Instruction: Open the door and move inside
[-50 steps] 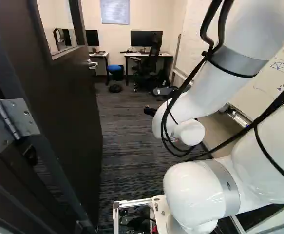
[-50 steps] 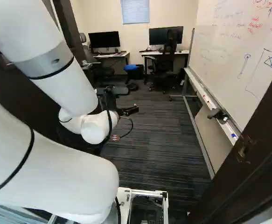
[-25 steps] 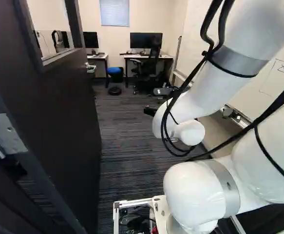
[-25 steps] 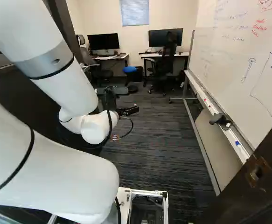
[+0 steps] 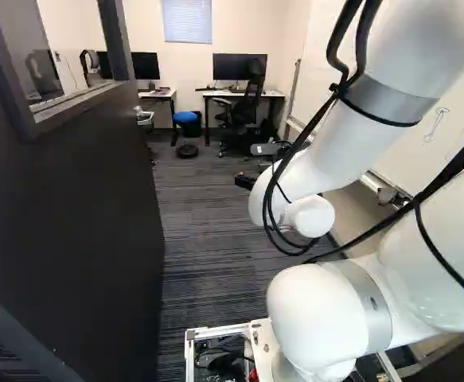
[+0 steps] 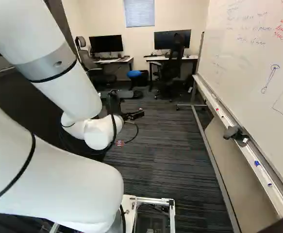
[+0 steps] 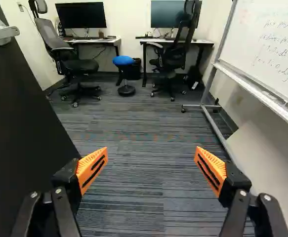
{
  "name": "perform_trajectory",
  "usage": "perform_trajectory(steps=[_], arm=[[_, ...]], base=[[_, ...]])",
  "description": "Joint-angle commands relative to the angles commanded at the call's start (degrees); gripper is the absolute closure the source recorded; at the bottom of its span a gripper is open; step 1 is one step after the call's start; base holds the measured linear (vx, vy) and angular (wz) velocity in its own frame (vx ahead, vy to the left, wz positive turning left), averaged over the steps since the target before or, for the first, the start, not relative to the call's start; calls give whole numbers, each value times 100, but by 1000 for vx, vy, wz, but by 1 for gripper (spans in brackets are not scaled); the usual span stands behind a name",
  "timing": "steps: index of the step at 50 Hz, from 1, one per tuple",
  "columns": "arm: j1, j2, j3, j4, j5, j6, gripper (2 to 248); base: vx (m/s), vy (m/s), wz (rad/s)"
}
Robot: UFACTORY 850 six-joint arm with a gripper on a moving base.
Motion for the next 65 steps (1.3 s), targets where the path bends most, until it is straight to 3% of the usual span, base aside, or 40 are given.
perform_trajectory(steps=[65], arm=[[0, 0, 0, 0, 0, 0, 3]], base=[[173, 2, -2]])
